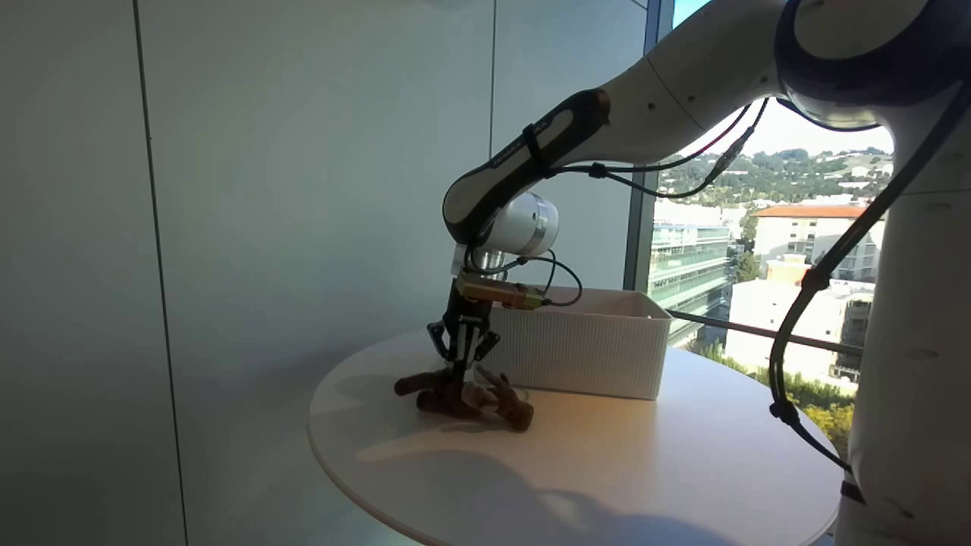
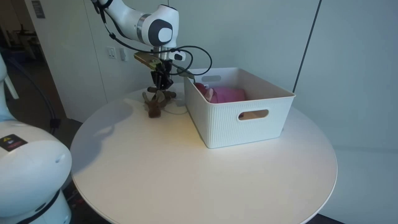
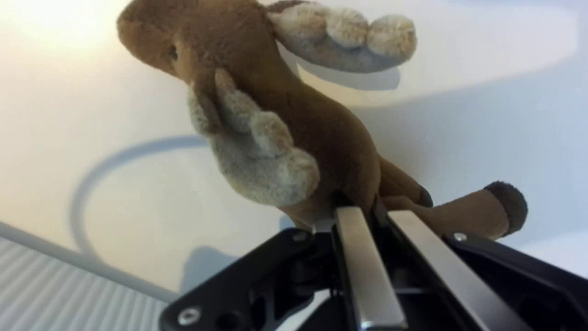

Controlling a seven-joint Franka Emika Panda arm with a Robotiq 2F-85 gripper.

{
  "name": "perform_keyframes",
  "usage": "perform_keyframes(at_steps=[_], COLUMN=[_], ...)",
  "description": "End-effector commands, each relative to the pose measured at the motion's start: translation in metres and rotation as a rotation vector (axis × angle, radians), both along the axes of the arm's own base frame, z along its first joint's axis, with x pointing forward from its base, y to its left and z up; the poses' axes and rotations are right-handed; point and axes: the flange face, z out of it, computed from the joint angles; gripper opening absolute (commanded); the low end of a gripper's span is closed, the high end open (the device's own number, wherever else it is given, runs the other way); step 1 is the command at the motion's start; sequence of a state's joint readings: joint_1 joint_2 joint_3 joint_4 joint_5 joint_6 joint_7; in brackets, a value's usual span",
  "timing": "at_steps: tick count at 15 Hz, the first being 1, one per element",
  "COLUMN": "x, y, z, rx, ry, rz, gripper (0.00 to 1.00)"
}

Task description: Place all objects on the table and place them in the storage box on the table

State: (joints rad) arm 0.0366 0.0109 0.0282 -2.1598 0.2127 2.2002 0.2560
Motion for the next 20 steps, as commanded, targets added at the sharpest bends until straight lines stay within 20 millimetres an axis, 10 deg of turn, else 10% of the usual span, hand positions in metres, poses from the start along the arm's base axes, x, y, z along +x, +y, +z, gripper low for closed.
perform_keyframes(at_steps=[1,5,14,20], x=[-0.016,-0.033,-0.139,-0.122], y=[-0.008,-0.001,0.02,-0.069], z=[0.013,0.061,0.238,0.266], rx=[-0.056,-0.193,-0.524,-0.788], ry=[0.158,0.005,-0.324,-0.37], rz=[-0.047,0.014,-0.038,-0.21], gripper=[0.07,0.08,0.08,0.08])
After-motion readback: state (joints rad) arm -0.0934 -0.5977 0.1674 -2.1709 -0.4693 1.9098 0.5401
